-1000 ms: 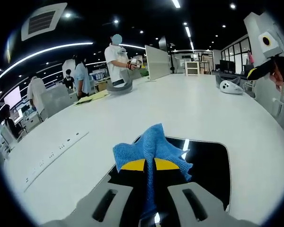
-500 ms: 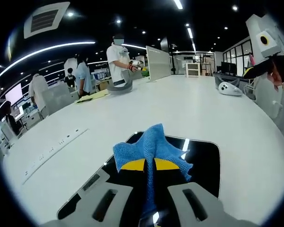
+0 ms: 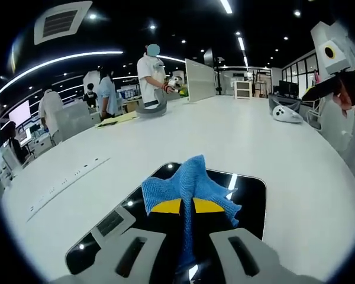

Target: Wipe the mirror surface with the cleaning cloth until all visible marks leave the cleaned area.

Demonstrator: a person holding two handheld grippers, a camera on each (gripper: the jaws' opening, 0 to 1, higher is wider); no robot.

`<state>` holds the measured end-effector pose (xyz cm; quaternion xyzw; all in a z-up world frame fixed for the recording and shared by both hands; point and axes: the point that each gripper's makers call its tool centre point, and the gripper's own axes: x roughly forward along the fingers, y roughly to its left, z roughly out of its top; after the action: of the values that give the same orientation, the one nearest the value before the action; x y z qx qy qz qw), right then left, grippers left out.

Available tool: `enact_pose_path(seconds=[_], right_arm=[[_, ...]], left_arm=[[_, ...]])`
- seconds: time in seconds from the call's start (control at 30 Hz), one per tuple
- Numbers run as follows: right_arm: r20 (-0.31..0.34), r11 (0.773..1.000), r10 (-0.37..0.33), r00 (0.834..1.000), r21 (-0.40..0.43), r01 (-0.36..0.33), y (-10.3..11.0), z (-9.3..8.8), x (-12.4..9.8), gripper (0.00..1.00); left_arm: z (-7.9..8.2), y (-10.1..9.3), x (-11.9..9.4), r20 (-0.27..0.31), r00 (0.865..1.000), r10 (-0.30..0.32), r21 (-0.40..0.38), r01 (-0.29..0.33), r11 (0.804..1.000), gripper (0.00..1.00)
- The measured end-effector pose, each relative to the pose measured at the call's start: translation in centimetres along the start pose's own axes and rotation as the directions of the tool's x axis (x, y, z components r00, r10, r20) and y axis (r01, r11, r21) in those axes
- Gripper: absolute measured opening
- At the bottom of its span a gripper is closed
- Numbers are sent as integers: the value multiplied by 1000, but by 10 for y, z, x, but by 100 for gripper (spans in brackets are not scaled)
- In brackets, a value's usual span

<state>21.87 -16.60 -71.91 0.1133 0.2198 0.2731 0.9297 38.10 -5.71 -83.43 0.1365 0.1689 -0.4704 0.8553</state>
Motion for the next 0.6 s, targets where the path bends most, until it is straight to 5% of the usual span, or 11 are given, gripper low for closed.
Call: enact_pose_path(seconds=[0.6], right_arm=[[27, 1000, -20, 999, -20, 20, -5, 8, 2, 100]], left_arm=[[-5, -15, -13, 24, 1000, 7, -21, -6, 1000, 3]])
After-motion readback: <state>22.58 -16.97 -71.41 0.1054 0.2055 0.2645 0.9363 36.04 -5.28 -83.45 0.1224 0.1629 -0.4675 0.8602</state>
